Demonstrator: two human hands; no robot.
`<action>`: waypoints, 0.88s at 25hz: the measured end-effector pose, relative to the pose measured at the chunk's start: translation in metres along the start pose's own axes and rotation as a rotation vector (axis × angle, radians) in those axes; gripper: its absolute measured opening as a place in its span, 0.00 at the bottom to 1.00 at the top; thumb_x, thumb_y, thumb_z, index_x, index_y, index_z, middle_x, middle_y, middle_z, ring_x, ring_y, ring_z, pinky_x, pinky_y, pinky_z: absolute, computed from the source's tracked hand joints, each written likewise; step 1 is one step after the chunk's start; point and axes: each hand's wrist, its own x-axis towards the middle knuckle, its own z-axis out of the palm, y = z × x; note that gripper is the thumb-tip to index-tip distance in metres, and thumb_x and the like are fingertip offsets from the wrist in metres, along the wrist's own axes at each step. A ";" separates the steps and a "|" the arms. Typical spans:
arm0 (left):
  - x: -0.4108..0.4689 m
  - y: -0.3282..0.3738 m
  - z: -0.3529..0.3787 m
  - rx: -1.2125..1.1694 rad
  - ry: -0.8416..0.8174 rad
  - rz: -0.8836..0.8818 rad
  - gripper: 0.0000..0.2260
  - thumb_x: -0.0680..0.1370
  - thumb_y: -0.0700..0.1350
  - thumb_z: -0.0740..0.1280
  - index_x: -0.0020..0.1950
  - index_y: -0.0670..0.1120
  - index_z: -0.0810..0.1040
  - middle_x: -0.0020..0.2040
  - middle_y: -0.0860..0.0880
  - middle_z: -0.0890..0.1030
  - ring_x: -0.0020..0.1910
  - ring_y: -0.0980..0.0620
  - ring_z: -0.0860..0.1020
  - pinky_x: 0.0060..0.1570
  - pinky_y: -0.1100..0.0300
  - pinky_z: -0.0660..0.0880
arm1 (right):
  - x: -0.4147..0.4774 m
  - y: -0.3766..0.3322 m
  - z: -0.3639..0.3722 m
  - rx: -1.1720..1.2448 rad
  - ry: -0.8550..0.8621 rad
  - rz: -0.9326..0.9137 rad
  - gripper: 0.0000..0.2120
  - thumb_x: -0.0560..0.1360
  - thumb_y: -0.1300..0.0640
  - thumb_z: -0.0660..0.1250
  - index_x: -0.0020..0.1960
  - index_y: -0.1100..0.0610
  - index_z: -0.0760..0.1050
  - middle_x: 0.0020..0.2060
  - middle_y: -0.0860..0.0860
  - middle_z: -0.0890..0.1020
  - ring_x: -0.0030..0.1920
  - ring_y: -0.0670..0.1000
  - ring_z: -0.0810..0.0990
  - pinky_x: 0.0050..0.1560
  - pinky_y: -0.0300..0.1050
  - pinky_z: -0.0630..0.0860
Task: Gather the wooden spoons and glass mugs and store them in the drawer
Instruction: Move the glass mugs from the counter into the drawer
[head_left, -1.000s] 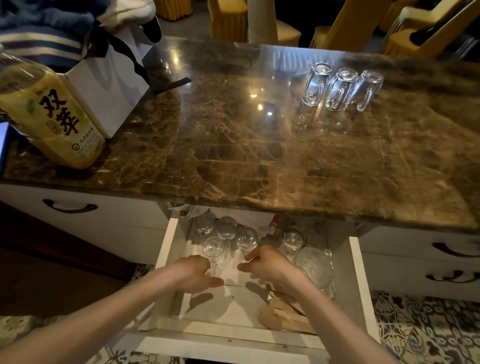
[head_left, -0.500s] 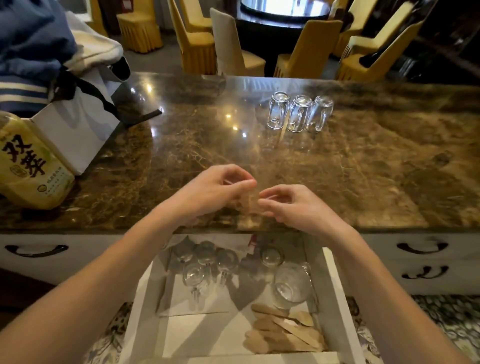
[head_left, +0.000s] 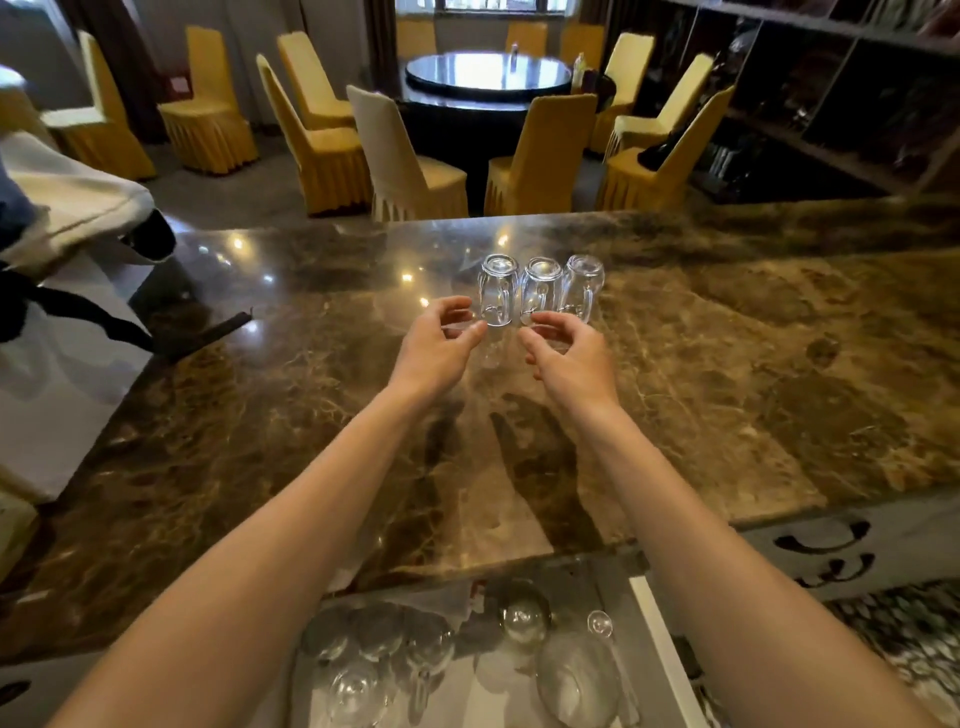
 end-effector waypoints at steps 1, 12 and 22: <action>0.008 -0.003 0.006 -0.016 -0.001 -0.012 0.17 0.76 0.44 0.68 0.64 0.46 0.72 0.55 0.52 0.77 0.50 0.59 0.76 0.47 0.67 0.75 | 0.010 0.003 0.001 0.015 0.028 0.016 0.13 0.73 0.58 0.70 0.57 0.59 0.77 0.50 0.55 0.83 0.50 0.55 0.82 0.56 0.57 0.77; 0.097 -0.012 0.050 -0.086 -0.111 -0.088 0.17 0.77 0.43 0.66 0.65 0.42 0.72 0.58 0.45 0.79 0.56 0.49 0.78 0.60 0.50 0.75 | 0.116 0.015 0.007 -0.057 0.119 0.156 0.21 0.74 0.55 0.69 0.64 0.62 0.71 0.56 0.57 0.80 0.55 0.55 0.80 0.58 0.55 0.76; 0.105 -0.028 0.057 0.093 -0.065 0.012 0.10 0.75 0.47 0.69 0.54 0.45 0.78 0.43 0.53 0.80 0.40 0.63 0.77 0.38 0.76 0.73 | 0.130 0.040 0.006 -0.139 0.038 0.199 0.11 0.69 0.57 0.74 0.50 0.60 0.80 0.45 0.57 0.84 0.48 0.56 0.82 0.54 0.55 0.79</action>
